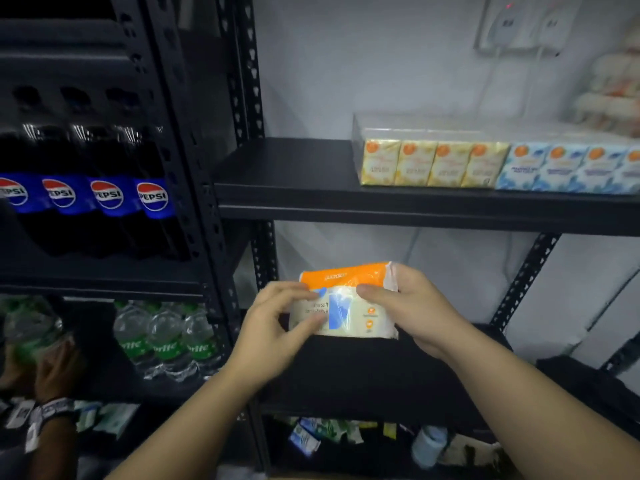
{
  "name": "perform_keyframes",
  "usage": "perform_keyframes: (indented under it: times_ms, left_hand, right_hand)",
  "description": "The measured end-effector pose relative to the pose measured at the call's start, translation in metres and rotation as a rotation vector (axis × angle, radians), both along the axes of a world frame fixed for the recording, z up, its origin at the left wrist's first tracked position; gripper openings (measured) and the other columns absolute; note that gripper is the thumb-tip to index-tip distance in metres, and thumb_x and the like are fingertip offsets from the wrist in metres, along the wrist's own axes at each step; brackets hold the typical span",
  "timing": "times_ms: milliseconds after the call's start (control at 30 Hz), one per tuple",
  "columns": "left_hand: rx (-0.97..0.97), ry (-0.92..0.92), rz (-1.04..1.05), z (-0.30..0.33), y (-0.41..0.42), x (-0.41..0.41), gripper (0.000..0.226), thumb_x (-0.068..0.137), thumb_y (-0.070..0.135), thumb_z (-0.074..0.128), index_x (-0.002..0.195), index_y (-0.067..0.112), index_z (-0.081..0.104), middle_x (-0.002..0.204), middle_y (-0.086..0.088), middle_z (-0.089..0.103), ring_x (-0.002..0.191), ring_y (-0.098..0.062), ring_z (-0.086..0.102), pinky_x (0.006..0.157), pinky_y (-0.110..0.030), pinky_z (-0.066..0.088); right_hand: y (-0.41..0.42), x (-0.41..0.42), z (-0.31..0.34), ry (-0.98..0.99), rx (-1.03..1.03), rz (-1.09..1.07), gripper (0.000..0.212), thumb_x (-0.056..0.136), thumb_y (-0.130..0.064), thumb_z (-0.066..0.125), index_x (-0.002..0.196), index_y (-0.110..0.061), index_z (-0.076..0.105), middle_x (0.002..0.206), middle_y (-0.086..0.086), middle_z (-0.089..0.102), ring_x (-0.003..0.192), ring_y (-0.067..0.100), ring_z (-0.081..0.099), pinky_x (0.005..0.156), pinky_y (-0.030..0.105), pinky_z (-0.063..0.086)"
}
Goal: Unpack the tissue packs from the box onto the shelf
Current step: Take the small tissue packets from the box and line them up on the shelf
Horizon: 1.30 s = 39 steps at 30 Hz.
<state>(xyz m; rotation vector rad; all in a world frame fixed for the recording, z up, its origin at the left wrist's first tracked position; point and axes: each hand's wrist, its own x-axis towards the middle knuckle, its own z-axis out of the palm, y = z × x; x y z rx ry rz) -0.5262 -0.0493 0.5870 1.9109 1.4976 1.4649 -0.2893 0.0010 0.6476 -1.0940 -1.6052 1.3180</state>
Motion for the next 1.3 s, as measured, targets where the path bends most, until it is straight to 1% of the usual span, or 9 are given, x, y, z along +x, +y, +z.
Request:
perform_keyframes:
  times_ms: [133,267,400,600,733,800,900,1033,1300]
  left_hand:
    - [-0.234,-0.138,-0.071,0.023,0.013,-0.022,0.059,0.08,0.061,0.076,0.133,0.055,0.052,0.129,0.016,0.062,0.118,-0.008,0.065,0.091,-0.029,0.058]
    - [-0.09,-0.153,-0.04,0.058,0.023,-0.031,0.062,0.079,0.043,0.088,0.132,0.052,0.057,0.121,0.015,0.063,0.108,-0.007,0.068,0.086,-0.028,0.058]
    - [0.047,-0.071,0.032,0.1,0.032,-0.049,0.075,0.069,0.051,0.091,0.134,0.056,0.055,0.118,0.026,0.054,0.112,0.003,0.059,0.09,-0.012,0.046]
    - [0.071,0.116,0.105,0.148,0.052,-0.073,0.113,0.057,0.06,0.092,0.154,0.044,0.038,0.128,0.029,0.041,0.122,0.008,0.047,0.097,-0.013,0.041]
    - [0.082,0.204,0.227,0.159,0.067,-0.079,0.109,0.064,0.061,0.089,0.157,0.036,0.039,0.132,0.02,0.043,0.12,0.001,0.044,0.089,-0.007,0.036]
    - [0.065,0.246,0.261,0.158,0.073,-0.083,0.102,0.068,0.062,0.087,0.155,0.034,0.043,0.139,0.014,0.046,0.121,0.0,0.043,0.089,-0.006,0.033]
    - [0.023,0.353,0.285,0.151,0.079,-0.086,0.092,0.076,0.068,0.078,0.154,0.033,0.046,0.155,0.007,0.044,0.136,-0.009,0.043,0.103,-0.025,0.04]
    - [-0.033,0.484,0.312,0.146,0.082,-0.088,0.084,0.083,0.077,0.061,0.155,0.038,0.043,0.168,0.001,0.029,0.152,-0.019,0.03,0.114,-0.044,0.042]
    - [0.025,0.63,0.326,0.154,0.088,-0.091,0.07,0.093,0.072,0.05,0.153,0.035,0.045,0.162,0.009,0.041,0.151,-0.01,0.031,0.11,-0.04,0.045]
  right_hand:
    - [0.008,-0.002,0.014,0.093,0.033,0.06,0.029,0.093,-0.018,0.077,0.118,-0.015,0.064,0.113,0.009,0.077,0.105,0.03,0.075,0.091,0.053,0.059]
    - [0.018,-0.013,0.031,0.08,0.218,-0.054,0.03,0.081,-0.03,0.083,0.105,-0.029,0.064,0.104,0.002,0.076,0.1,0.021,0.076,0.082,0.047,0.062]
    - [0.031,-0.026,0.067,-0.058,0.444,-0.189,0.034,0.074,-0.046,0.088,0.102,-0.041,0.067,0.097,-0.008,0.076,0.087,0.008,0.075,0.07,0.031,0.062]
    - [0.06,-0.056,0.122,-0.082,0.568,-0.374,0.071,0.07,-0.036,0.095,0.119,-0.039,0.044,0.095,-0.008,0.068,0.082,0.01,0.07,0.074,0.043,0.062]
    - [0.064,-0.068,0.129,-0.214,0.621,-0.292,0.089,0.063,-0.042,0.097,0.126,-0.047,0.035,0.102,-0.029,0.066,0.089,-0.006,0.067,0.067,0.012,0.052]
    - [0.065,-0.072,0.124,-0.307,0.602,-0.234,0.093,0.062,-0.043,0.098,0.136,-0.041,0.042,0.117,-0.022,0.063,0.102,0.0,0.065,0.08,0.024,0.058]
    - [0.067,-0.076,0.114,-0.459,0.597,-0.204,0.085,0.072,-0.042,0.093,0.145,-0.03,0.05,0.146,-0.005,0.05,0.13,0.016,0.054,0.104,0.041,0.053]
    - [0.071,-0.078,0.106,-0.632,0.627,-0.225,0.074,0.087,-0.053,0.077,0.151,-0.028,0.05,0.167,-0.002,0.027,0.15,0.02,0.031,0.114,0.037,0.035]
    - [0.077,-0.077,0.107,-0.777,0.821,-0.242,0.054,0.096,-0.06,0.059,0.138,-0.025,0.065,0.137,-0.008,0.059,0.126,0.014,0.049,0.102,0.037,0.047]
